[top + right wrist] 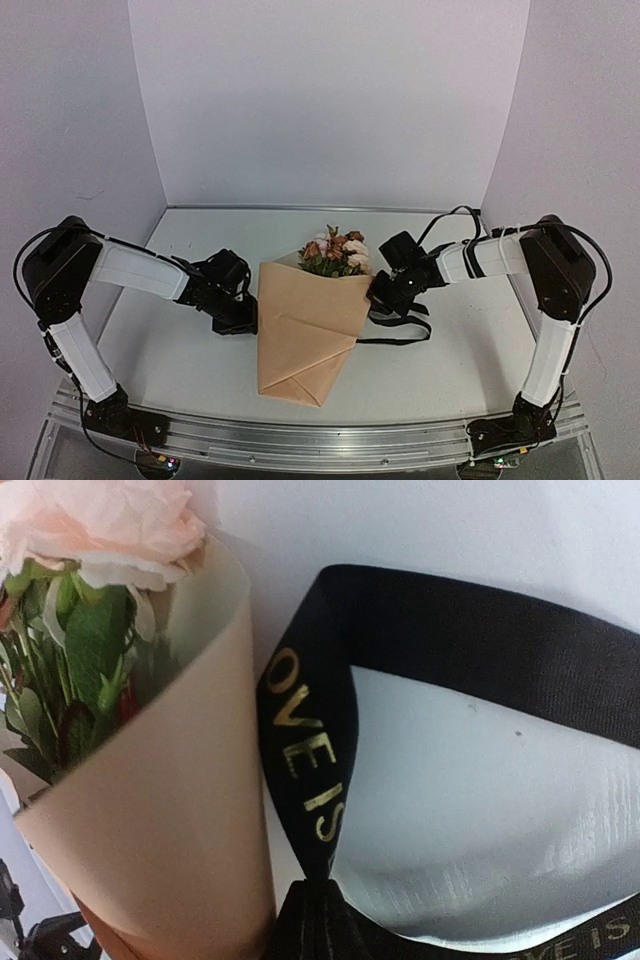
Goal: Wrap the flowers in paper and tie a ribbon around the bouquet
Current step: Adjust the folded bouquet on the ribbon.
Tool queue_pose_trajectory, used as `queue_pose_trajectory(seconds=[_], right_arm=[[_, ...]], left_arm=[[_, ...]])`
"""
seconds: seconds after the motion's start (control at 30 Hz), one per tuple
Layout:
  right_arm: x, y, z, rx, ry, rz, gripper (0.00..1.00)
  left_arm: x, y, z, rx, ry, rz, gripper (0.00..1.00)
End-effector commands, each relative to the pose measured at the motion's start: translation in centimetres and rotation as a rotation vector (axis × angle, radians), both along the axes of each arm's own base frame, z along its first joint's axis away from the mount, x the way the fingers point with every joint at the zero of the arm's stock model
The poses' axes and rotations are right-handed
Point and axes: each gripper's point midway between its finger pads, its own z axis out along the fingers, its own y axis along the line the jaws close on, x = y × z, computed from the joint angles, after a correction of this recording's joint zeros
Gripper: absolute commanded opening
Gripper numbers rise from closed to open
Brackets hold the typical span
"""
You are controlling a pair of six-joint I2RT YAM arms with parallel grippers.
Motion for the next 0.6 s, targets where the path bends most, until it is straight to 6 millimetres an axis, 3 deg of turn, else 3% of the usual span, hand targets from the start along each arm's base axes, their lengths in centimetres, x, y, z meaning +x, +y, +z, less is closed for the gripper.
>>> queue_pose_trajectory(seconds=[0.0, 0.2, 0.33, 0.43, 0.57], right_arm=[[2.3, 0.7, 1.3, 0.037, -0.039, 0.003, 0.00], [3.3, -0.9, 1.7, 0.032, -0.053, -0.024, 0.00], [2.5, -3.7, 2.0, -0.030, -0.066, -0.063, 0.00], [0.5, -6.8, 2.7, -0.118, -0.089, -0.103, 0.00], [-2.7, -10.7, 4.5, -0.177, -0.153, -0.162, 0.00]], left_arm=[[-0.3, -3.0, 0.1, -0.049, 0.012, -0.079, 0.00], [0.3, -3.6, 0.4, -0.059, 0.002, -0.079, 0.00], [0.6, -3.1, 0.9, -0.042, -0.012, -0.049, 0.00], [0.9, -1.0, 1.6, 0.011, -0.038, 0.028, 0.00], [1.7, 3.3, 4.5, 0.069, -0.120, 0.168, 0.00]])
